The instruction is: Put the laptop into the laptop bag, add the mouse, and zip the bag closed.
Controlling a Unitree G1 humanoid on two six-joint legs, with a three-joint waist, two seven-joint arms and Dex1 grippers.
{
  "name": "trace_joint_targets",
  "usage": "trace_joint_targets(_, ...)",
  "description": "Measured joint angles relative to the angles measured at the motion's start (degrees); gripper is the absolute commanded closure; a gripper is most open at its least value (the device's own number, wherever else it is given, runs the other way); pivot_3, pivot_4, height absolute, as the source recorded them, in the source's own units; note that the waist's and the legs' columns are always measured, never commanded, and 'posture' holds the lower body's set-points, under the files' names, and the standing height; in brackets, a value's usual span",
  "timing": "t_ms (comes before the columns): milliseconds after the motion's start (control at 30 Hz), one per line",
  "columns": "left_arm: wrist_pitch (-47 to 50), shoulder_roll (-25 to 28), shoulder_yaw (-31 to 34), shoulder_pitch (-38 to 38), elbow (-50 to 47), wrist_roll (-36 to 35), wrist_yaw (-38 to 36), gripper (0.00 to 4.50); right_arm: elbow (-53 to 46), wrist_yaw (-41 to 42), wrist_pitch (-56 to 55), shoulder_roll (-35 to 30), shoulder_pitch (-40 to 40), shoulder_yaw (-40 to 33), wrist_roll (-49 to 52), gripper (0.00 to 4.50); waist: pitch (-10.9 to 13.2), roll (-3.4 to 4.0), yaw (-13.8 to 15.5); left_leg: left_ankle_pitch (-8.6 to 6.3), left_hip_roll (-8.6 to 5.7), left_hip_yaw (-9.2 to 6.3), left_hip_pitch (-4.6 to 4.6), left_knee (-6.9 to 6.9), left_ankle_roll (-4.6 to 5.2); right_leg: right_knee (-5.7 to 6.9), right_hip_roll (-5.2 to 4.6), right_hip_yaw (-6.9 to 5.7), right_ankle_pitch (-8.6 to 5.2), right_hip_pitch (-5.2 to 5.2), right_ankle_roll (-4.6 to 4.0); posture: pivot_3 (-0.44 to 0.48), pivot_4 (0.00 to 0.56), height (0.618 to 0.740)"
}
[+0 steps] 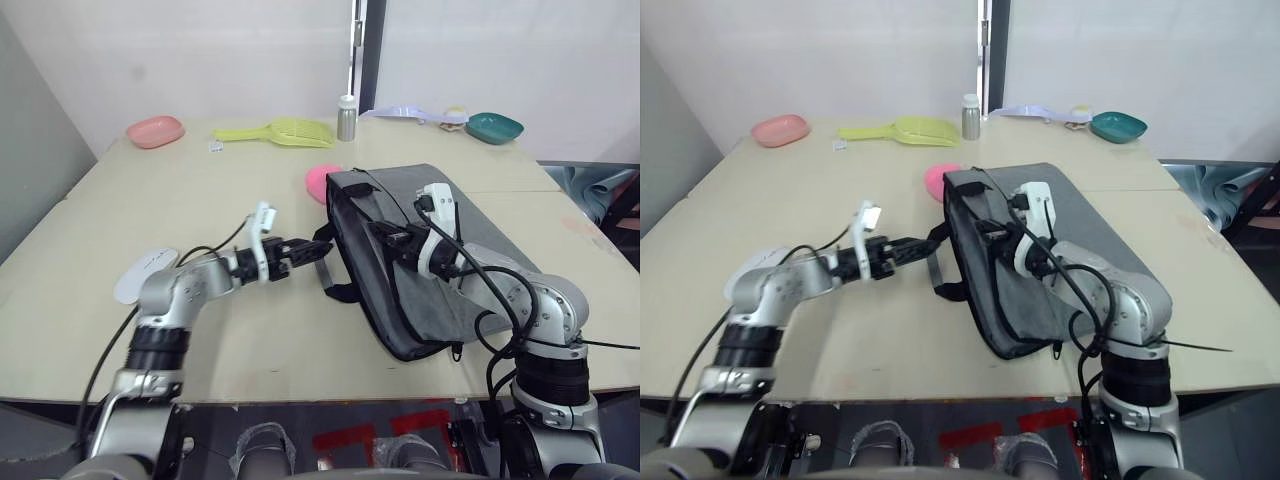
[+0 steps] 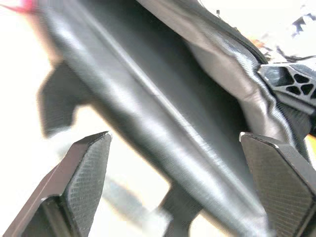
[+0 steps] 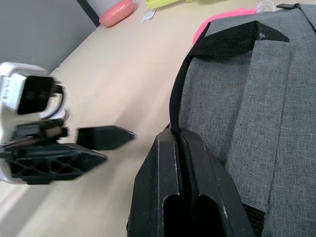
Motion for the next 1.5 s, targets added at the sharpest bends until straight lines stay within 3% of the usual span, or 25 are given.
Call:
trace_joint_targets(233, -3.89, 6.09, 5.22, 15.54, -10.23, 0.51, -0.21, 0.15, 1.60, 2.96, -2.70, -1.43, 2.09, 6.99, -4.60, 4.50, 0.00, 0.01, -0.22, 0.04, 0.03, 0.00, 0.08, -0.07, -0.07, 0.04, 0.02, 0.00, -0.33, 0.00, -0.54, 0.000, 0.150, 0.740)
trace_joint_targets(533, -5.60, 14.34, 16.12, 26.01, -10.76, 0.61, -0.54, 0.15, 5.63, 7.05, -9.14, -2.17, 3.45, 13.29, -11.99, 4.50, -0.01, 0.01, -0.75, 0.07, 0.06, 0.01, 0.15, -0.09, -0.11, 0.09, 0.06, 0.02, -0.34, -0.01, -0.55, 0.000, 0.150, 0.740)
trace_joint_targets(767, -9.86, 19.82, 23.74, 31.57, -10.22, 1.81, -3.68, 0.12, 5.49, 11.81, -10.80, -3.42, 5.47, 15.13, -13.15, 2.17, -0.03, -0.04, -0.98, 0.06, 0.09, 0.01, 0.14, -0.14, -0.10, 0.03, 0.09, 0.01, -0.36, -0.01, -0.59, 0.000, 0.150, 0.740)
trace_joint_targets(867, -13.80, 23.94, 26.76, 31.41, -3.99, 3.48, -7.49, 0.12, 3.78, 14.79, -12.01, -4.72, 6.94, 14.71, -12.43, 1.10, -0.04, -0.05, -0.76, 0.06, 0.09, 0.01, 0.20, -0.16, -0.07, 0.05, 0.10, 0.03, -0.36, -0.01, -0.59, 0.000, 0.150, 0.740)
trace_joint_targets(967, -17.27, 29.57, 29.43, 28.46, 8.74, 4.37, -14.61, 0.12, -0.52, 23.88, -16.14, -12.81, 11.21, 11.51, -10.31, 0.04, -0.09, -0.14, 0.16, -0.01, 0.06, 0.03, 0.23, -0.14, 0.06, 0.00, 0.05, 0.05, -0.36, 0.05, -0.57, 0.000, 0.150, 0.740)
trace_joint_targets(1067, -22.44, 35.56, 29.62, 24.01, 22.17, 6.86, -21.01, 0.12, -1.57, 33.37, -21.25, -23.76, 14.73, 5.27, -9.81, 0.01, -0.13, -0.21, 0.67, -0.13, 0.05, 0.05, 0.38, -0.15, 0.30, -0.08, 0.05, 0.10, -0.34, 0.20, -0.55, 0.000, 0.150, 0.740)
trace_joint_targets(1200, -30.72, 39.32, 27.85, 17.02, 36.18, 11.01, -25.58, 0.12, 1.24, 40.63, -26.13, -32.89, 16.18, -3.33, -10.52, 0.01, -0.19, -0.25, 0.39, -0.14, 0.08, 0.30, 0.99, -0.28, 0.31, -0.01, 0.06, 0.29, -0.38, 0.52, -0.61, 0.000, 0.150, 0.740)
trace_joint_targets(1333, -35.82, 42.01, 24.73, 10.45, 49.41, 14.33, -30.22, 0.12, 16.35, 49.66, -40.18, -42.89, 18.29, -10.87, -17.36, 0.01, -0.18, -0.27, 0.11, -0.17, 0.06, 0.48, 0.94, -0.20, 0.43, 0.00, 0.00, 0.38, -0.37, 0.46, -0.64, 0.000, 0.150, 0.740)
trace_joint_targets(1500, -41.40, 45.08, 20.57, 3.72, 60.31, 19.03, -33.49, 0.12, 33.15, 59.22, -47.31, -51.64, 17.79, -14.78, -20.23, 0.01, -0.21, -0.31, -0.08, -0.17, 0.12, 0.51, 0.92, -0.19, 0.54, 0.02, 0.04, 0.35, -0.41, 0.43, -0.74, 0.000, 0.150, 0.740)
